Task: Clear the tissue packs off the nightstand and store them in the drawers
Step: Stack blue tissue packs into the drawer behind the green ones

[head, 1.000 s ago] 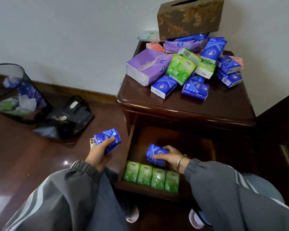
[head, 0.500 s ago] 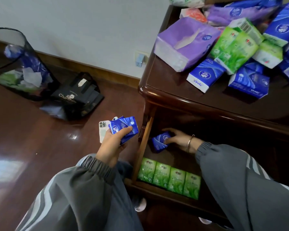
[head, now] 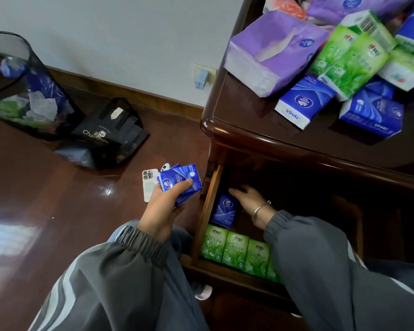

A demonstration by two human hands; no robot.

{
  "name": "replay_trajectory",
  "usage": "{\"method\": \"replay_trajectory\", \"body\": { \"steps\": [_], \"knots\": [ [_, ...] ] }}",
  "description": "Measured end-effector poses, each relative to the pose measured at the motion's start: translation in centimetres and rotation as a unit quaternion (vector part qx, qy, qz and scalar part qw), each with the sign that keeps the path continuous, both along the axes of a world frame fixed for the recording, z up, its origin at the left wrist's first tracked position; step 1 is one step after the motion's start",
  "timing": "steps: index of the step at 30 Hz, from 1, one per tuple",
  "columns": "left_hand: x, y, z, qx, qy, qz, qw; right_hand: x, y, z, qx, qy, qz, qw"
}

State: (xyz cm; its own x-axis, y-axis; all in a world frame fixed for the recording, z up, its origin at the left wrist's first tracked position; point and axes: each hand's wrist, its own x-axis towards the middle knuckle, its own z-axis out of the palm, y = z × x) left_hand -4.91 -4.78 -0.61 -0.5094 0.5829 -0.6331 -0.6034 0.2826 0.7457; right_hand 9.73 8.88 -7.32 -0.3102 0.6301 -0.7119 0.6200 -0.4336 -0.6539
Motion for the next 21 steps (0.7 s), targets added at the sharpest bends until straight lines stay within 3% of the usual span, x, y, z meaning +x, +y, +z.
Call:
{"method": "replay_trajectory", "body": {
  "steps": [3, 9, 13, 18, 21],
  "knots": [
    [0.0, 0.0, -0.2, 0.006, 0.003, -0.016, 1.0, 0.3, -1.5, -0.2, -0.155, 0.058, -0.043, 0.985],
    [0.5, 0.0, 0.0, -0.009, 0.028, -0.084, 0.996, 0.0, -2.1, 0.8, -0.23, 0.118, -0.056, 0.964],
    [1.0, 0.0, 0.3, -0.011, 0.042, -0.159, 0.986, 1.4, -1.5, 2.9, -0.07, 0.07, -0.022, 0.995],
    [2.1, -0.4, 1.2, 0.036, 0.002, -0.293, 0.955, 2.6, -3.6, 7.7, 0.014, 0.184, 0.096, 0.978],
    [3.0, -0.7, 1.8, 0.042, 0.004, -0.362, 0.931, 3.9, -4.3, 9.6, 0.092, 0.146, 0.147, 0.974]
  ]
}}
